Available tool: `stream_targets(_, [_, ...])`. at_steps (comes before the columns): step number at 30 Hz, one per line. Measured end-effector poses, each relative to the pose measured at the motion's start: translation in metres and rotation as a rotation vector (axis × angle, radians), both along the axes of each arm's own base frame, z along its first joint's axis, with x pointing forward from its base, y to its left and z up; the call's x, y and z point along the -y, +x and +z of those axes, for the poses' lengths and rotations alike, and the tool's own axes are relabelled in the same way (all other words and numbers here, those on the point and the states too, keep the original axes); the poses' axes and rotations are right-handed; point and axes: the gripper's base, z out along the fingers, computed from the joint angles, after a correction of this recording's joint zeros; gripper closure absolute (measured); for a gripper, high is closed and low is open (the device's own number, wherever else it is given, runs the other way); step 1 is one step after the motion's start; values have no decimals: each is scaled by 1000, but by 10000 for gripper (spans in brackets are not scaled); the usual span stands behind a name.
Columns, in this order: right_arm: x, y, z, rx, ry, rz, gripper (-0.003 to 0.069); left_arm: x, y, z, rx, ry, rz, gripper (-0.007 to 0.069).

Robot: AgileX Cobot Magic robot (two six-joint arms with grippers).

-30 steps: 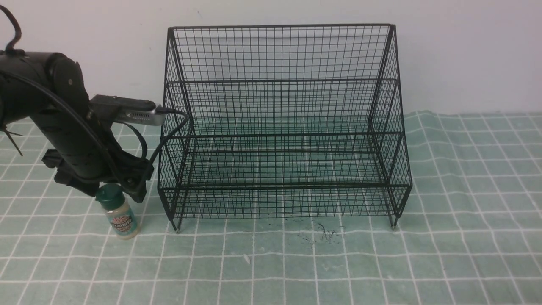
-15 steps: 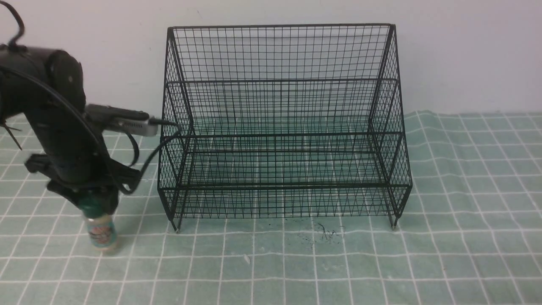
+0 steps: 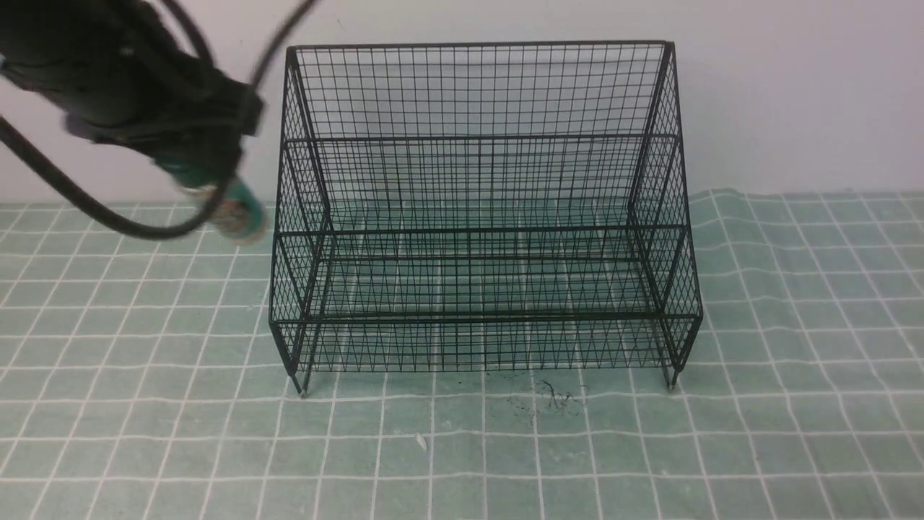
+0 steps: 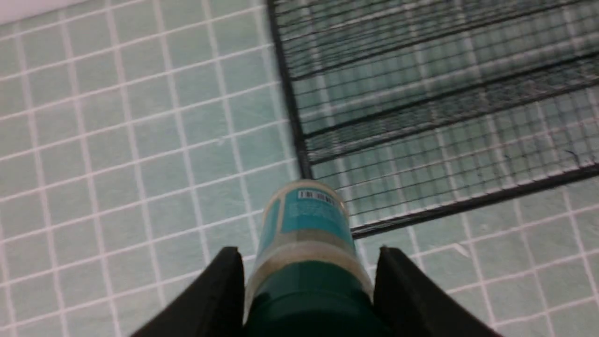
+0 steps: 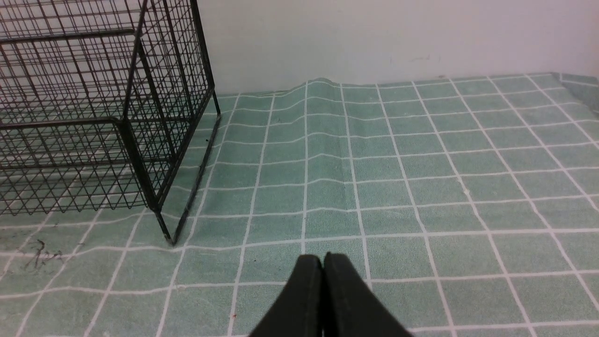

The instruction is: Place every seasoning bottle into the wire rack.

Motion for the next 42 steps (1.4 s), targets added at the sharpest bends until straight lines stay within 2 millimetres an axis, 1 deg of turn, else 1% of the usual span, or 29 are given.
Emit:
stream_targets(1, [0, 0, 0, 0, 0, 0, 673, 6, 2, -3, -9, 1, -12, 305])
stream_targets(2, [0, 0, 0, 0, 0, 0, 673, 18, 7, -13, -34, 4, -32, 305])
stream_targets(3, [0, 0, 0, 0, 0, 0, 673, 24, 11, -20, -49, 7, -38, 305])
stream_targets(4, [0, 0, 0, 0, 0, 0, 673, 33, 17, -32, -80, 17, -51, 305])
stream_targets(5, [0, 0, 0, 0, 0, 0, 673, 34, 19, -34, -84, 19, -52, 305])
stream_targets(6, [0, 0, 0, 0, 0, 0, 673, 41, 27, -48, -109, 27, -58, 305])
stream_targets(7, [0, 0, 0, 0, 0, 0, 673, 44, 33, -56, -121, 32, -60, 305])
stream_targets(10, [0, 0, 0, 0, 0, 0, 673, 49, 46, -74, -132, 50, -59, 305])
stream_targets(12, [0, 0, 0, 0, 0, 0, 673, 50, 51, -80, -134, 62, -59, 305])
stream_targets(14, [0, 0, 0, 0, 0, 0, 673, 52, 58, -92, -136, 81, -57, 305])
stream_targets(16, [0, 0, 0, 0, 0, 0, 673, 53, 61, -97, -145, 88, -56, 305])
stream_targets(24, [0, 0, 0, 0, 0, 0, 673, 57, 72, -127, -217, 117, -56, 305])
stream_targets(29, [0, 0, 0, 0, 0, 0, 673, 59, 75, -137, -239, 125, -56, 302])
stream_targets(31, [0, 0, 0, 0, 0, 0, 673, 59, 76, -139, -245, 128, -56, 284])
stream_targets(33, [0, 0, 0, 0, 0, 0, 673, 59, 76, -140, -246, 131, -57, 235])
stream_targets(34, [0, 0, 0, 0, 0, 0, 673, 59, 76, -140, -246, 132, -57, 230])
stream_targets(35, [0, 0, 0, 0, 0, 0, 673, 58, 77, -139, -244, 136, -57, 193])
stream_targets(36, [0, 0, 0, 0, 0, 0, 673, 58, 77, -138, -240, 141, -57, 175])
stream_targets(37, [0, 0, 0, 0, 0, 0, 673, 58, 78, -135, -235, 148, -57, 152])
stream_targets(39, [0, 0, 0, 0, 0, 0, 673, 57, 78, -126, -236, 151, -53, 144])
stream_targets(40, [0, 0, 0, 0, 0, 0, 673, 57, 78, -118, -235, 151, -50, 148])
stream_targets(42, [0, 0, 0, 0, 0, 0, 673, 57, 77, -97, -195, 136, -47, 182])
